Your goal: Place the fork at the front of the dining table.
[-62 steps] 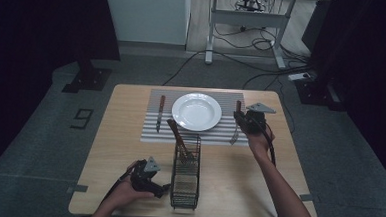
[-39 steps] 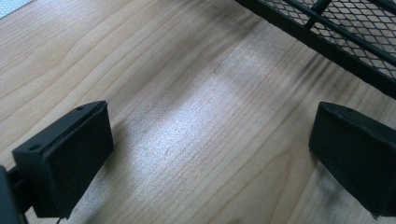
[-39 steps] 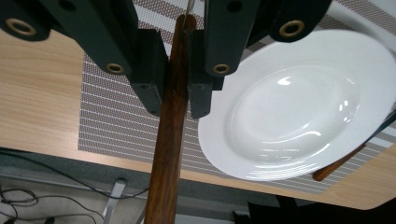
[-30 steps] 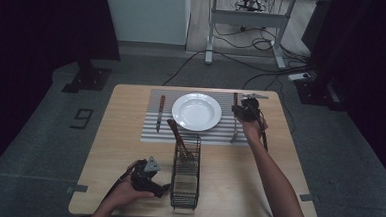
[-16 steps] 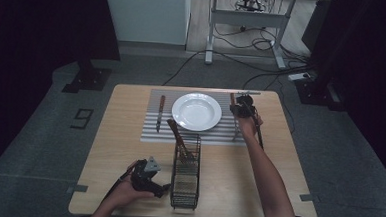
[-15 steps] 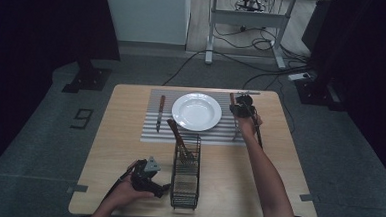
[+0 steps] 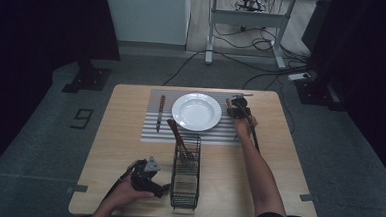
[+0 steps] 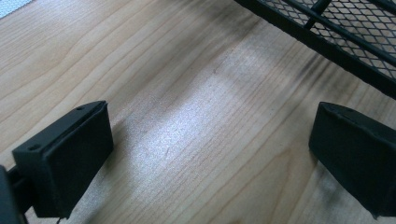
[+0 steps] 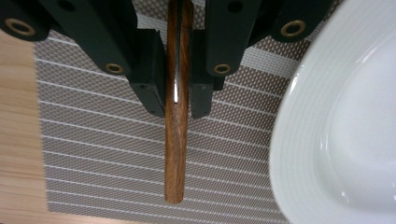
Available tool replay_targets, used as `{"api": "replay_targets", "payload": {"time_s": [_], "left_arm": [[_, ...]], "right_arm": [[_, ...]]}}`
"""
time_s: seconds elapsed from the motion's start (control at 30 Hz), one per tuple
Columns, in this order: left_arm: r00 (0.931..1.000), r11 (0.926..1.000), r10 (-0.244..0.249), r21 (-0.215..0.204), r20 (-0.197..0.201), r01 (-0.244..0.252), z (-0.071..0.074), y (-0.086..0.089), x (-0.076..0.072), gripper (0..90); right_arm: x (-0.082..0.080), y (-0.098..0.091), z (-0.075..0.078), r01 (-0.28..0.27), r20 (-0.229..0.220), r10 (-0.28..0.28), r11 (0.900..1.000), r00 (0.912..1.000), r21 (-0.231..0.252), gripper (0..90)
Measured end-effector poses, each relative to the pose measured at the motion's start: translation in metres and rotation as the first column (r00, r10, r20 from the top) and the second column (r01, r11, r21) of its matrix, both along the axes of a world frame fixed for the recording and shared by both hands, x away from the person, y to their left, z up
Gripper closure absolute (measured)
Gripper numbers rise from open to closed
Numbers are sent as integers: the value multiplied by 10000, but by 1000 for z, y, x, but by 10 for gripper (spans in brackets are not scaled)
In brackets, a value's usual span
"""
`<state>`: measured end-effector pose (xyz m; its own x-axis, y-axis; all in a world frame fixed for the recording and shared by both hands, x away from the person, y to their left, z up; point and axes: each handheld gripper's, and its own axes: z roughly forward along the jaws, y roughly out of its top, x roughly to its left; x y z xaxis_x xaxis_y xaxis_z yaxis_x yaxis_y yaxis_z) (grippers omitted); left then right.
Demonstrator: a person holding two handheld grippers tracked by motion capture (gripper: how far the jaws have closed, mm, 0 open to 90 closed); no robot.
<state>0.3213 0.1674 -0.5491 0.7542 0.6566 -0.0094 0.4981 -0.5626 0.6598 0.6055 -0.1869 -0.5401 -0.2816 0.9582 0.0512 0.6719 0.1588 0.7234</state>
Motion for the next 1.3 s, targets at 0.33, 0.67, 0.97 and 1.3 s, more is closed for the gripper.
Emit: {"api": "replay_targets", "payload": {"time_s": [0.33,0.67,0.97,1.3], "left_arm": [[10000,10000,-6,-3,3,6,0,0,0,0],[10000,10000,-3,0,6,3,0,0,0,0],[10000,10000,8,13,5,-8,0,0,-1,0],[10000,10000,11,13,6,-11,0,0,-1,0]], "right_arm": [[-2,4,-1,-73,0,73,9966,10000,-823,684],[-23,-13,6,-441,-187,442,9990,9988,68,684],[-33,-17,3,-588,-273,581,9980,9979,-245,747],[-30,-14,-1,-493,-228,488,9985,9985,-250,798]]}}
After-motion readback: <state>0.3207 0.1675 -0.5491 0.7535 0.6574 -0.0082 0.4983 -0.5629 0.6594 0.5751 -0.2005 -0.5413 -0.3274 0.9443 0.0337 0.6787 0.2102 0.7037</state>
